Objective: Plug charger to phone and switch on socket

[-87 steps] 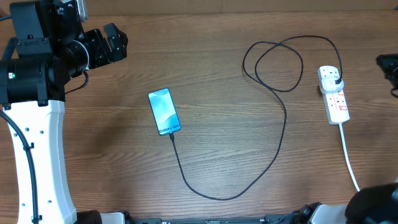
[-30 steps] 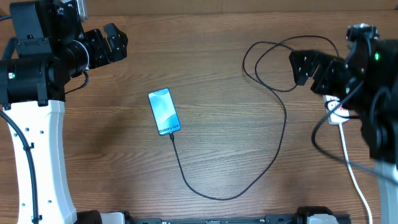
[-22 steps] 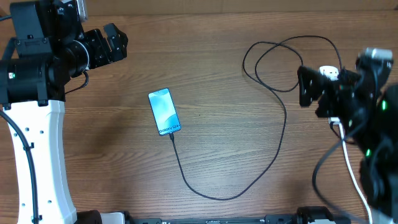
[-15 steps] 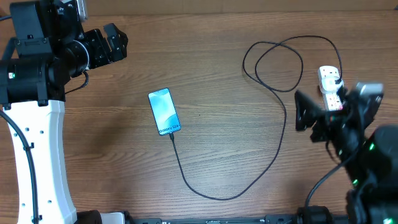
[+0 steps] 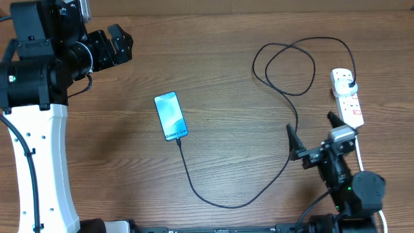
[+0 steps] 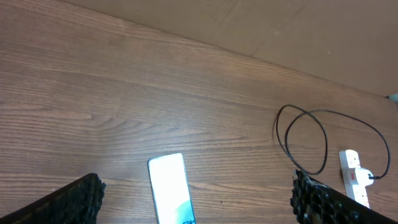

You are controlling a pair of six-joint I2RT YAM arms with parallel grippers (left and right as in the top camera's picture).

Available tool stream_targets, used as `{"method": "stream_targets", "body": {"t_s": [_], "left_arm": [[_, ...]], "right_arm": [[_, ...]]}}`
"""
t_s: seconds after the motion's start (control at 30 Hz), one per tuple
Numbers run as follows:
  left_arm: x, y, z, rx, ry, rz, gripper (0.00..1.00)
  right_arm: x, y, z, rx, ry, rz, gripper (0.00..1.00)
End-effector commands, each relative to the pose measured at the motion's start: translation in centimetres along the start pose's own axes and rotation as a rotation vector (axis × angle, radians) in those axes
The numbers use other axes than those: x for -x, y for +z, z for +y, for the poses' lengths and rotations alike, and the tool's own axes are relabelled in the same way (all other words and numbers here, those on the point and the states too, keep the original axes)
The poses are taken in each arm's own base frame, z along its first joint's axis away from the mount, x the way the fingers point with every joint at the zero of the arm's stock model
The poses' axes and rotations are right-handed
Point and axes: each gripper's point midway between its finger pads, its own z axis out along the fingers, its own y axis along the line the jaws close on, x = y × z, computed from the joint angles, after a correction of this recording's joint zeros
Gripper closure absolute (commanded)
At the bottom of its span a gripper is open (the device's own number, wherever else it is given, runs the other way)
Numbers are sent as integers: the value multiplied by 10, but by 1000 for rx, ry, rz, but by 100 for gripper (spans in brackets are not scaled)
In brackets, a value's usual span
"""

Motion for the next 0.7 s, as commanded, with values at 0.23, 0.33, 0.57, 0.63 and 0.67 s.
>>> {"method": "stream_targets", "body": {"t_s": [0.23,0.33,0.57,0.63,0.67], "left_arm": [[0,2,0,-7,9,5,0],[0,2,0,-7,9,5,1],[0,2,0,-7,9,5,0],[0,2,0,-7,9,5,0],[0,2,0,-7,9,5,0]], "right_arm": [[-64,0,12,39,-6,13,0],[-70,-1,14,42,-9,-1,0],[-62,-3,8,9,-19,-43,0],[-62,-3,8,6,-19,-44,0],[-61,-3,7,2,-20,-46,0]]}}
